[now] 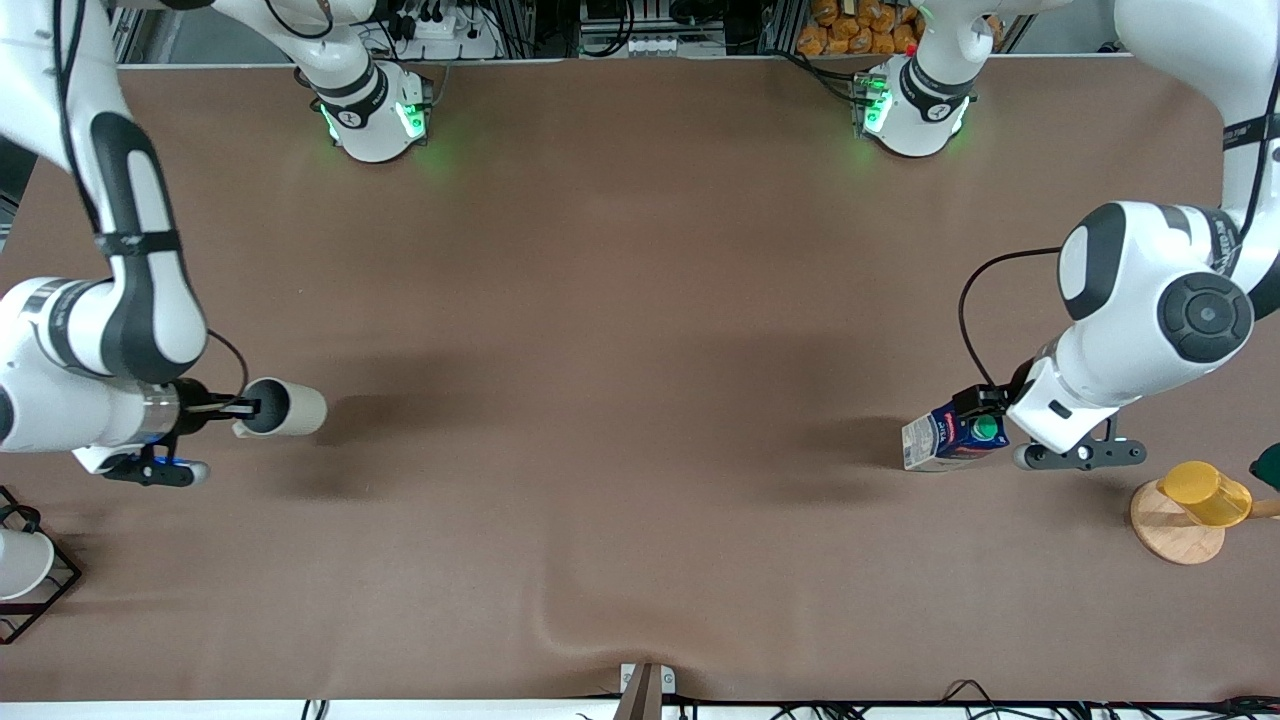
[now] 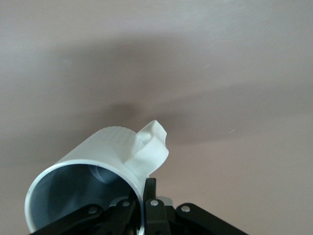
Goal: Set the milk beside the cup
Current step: 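Place the mug centrally with the right gripper while the left gripper lifts milk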
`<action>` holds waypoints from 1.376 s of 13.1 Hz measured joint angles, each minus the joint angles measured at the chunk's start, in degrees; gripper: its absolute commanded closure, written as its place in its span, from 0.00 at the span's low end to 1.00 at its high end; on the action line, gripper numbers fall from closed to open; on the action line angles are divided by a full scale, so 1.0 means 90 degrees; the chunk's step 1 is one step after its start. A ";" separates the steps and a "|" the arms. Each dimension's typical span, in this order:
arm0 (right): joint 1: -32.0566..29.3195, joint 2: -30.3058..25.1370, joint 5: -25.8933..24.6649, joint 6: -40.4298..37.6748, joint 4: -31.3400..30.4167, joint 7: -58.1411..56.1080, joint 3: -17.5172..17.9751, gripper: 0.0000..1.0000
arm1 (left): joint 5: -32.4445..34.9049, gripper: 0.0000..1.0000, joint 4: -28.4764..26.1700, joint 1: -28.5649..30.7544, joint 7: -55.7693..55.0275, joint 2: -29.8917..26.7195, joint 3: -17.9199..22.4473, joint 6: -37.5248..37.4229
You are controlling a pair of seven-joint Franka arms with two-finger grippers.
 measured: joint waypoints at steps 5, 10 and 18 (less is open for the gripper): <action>0.1616 -0.0134 0.0633 -0.0034 0.0275 0.2870 0.0036 1.00 | 0.0000 0.00 0.0001 -0.0006 0.0000 0.0159 -0.0002 0.0161; 0.2770 0.0133 0.0945 0.0488 0.0648 0.5391 0.0034 1.00 | 0.0000 0.00 0.0001 0.0012 0.0000 0.0410 0.0004 0.0271; 0.4018 0.0984 0.0966 0.1609 0.1063 0.7745 0.0030 1.00 | 0.0000 0.47 0.0002 0.0015 0.0000 0.0505 0.0009 0.0282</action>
